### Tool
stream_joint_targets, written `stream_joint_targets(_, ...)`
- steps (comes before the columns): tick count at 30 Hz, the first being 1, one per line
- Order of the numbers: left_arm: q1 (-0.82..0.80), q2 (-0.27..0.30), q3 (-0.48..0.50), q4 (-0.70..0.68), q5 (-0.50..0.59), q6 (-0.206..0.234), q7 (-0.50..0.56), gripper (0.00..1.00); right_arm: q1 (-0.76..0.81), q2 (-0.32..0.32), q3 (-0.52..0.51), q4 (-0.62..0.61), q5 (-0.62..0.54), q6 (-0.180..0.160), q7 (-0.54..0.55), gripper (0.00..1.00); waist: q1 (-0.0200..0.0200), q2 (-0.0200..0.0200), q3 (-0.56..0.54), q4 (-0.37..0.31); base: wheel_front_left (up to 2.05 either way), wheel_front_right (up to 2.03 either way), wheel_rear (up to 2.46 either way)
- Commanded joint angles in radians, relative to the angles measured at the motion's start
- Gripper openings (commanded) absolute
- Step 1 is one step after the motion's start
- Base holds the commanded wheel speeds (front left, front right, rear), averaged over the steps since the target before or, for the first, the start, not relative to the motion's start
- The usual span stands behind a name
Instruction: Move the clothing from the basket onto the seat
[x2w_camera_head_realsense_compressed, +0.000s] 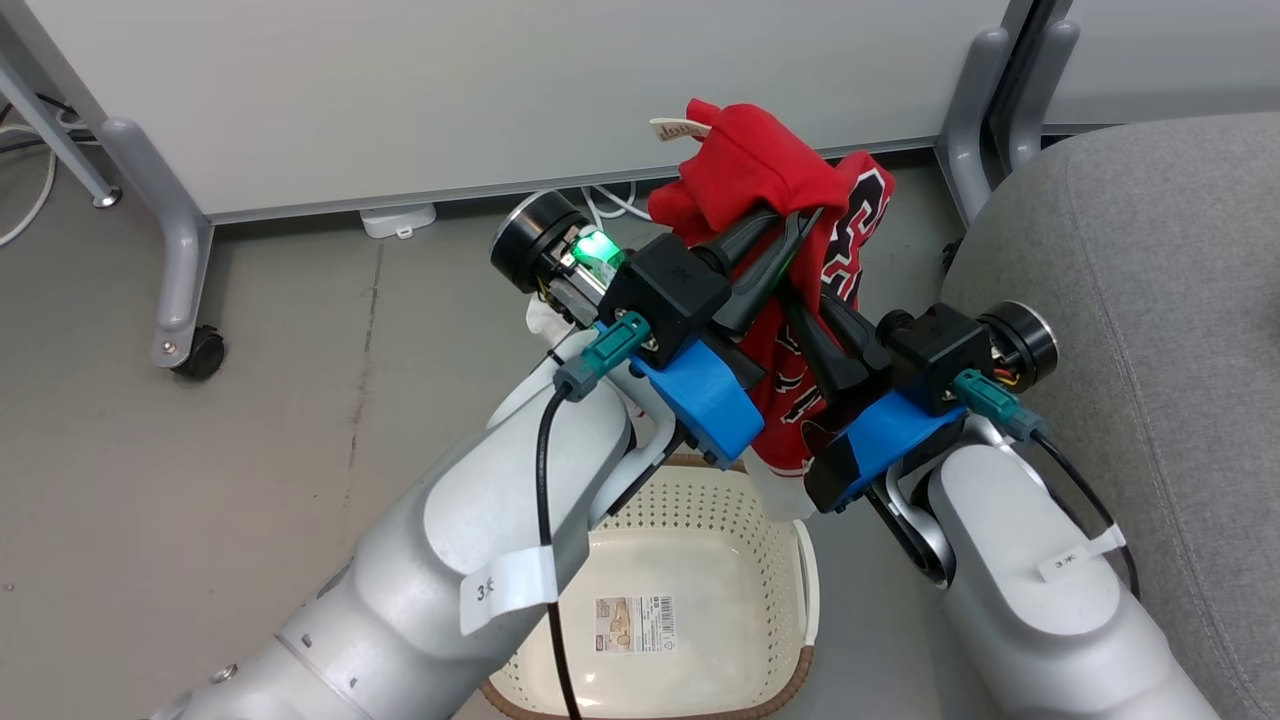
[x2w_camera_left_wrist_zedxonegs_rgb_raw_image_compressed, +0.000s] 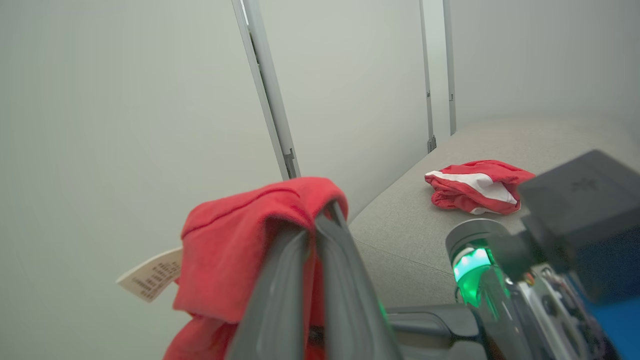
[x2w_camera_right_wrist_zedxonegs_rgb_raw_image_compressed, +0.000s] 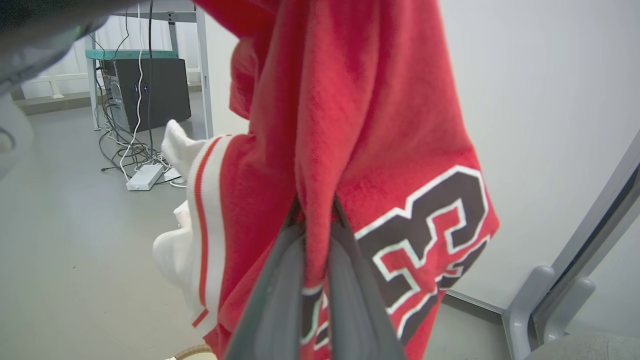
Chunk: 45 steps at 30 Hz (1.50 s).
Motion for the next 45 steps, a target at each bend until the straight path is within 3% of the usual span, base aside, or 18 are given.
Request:
stream_joint_targets(1,-0.012,-0.004,0.000,-0.003,-0.003,0.005,-0.005,0.00,-0.017,0.003,0.002,0.004,0.007,0.000,-0.001,0.00,0.0000,-0.0001,-0.002,-0.001,0.00,0.00,0.00)
stream_joint_targets(19,0.002,-0.005,0.001,0.006,-0.005,0.006,-0.005,0.00,0.007,-0.004,0.009,0.003,0.025,0.000,-0.001,0.00,0.0000,-0.0001,-0.011,-0.009,0.00,0.00,0.00)
stream_joint_targets(20,0.001,-0.004,0.004,0.005,-0.003,0.011,-0.005,0.05,0.006,-0.004,0.009,0.002,0.024,0.000,-0.001,0.00,0.0000,-0.0001,-0.010,-0.010,0.00,0.00,0.00)
stream_joint_targets(21,0.001,-0.004,0.008,0.003,0.000,0.013,-0.005,0.85,0.005,-0.005,0.009,0.001,0.025,0.000,-0.001,0.00,0.0000,-0.0001,-0.009,-0.010,0.00,0.00,0.00)
stream_joint_targets(22,0.000,-0.004,0.008,0.004,0.003,0.015,-0.005,1.00,0.005,-0.005,0.008,0.001,0.025,0.000,-0.001,0.00,0.0000,-0.0001,-0.008,-0.011,0.00,0.00,0.00)
stream_joint_targets(35,-0.002,-0.004,-0.001,0.037,0.002,0.019,-0.005,1.00,0.008,-0.006,0.001,-0.016,0.038,0.000,-0.001,0.00,0.0000,-0.0001,-0.001,-0.022,0.00,0.00,0.00)
stream_joint_targets(45,-0.014,0.001,-0.005,0.044,0.006,0.022,-0.005,1.00,0.010,-0.013,-0.024,-0.039,0.042,0.000,-0.001,0.00,0.0000,-0.0001,0.028,-0.071,0.00,0.00,0.00)
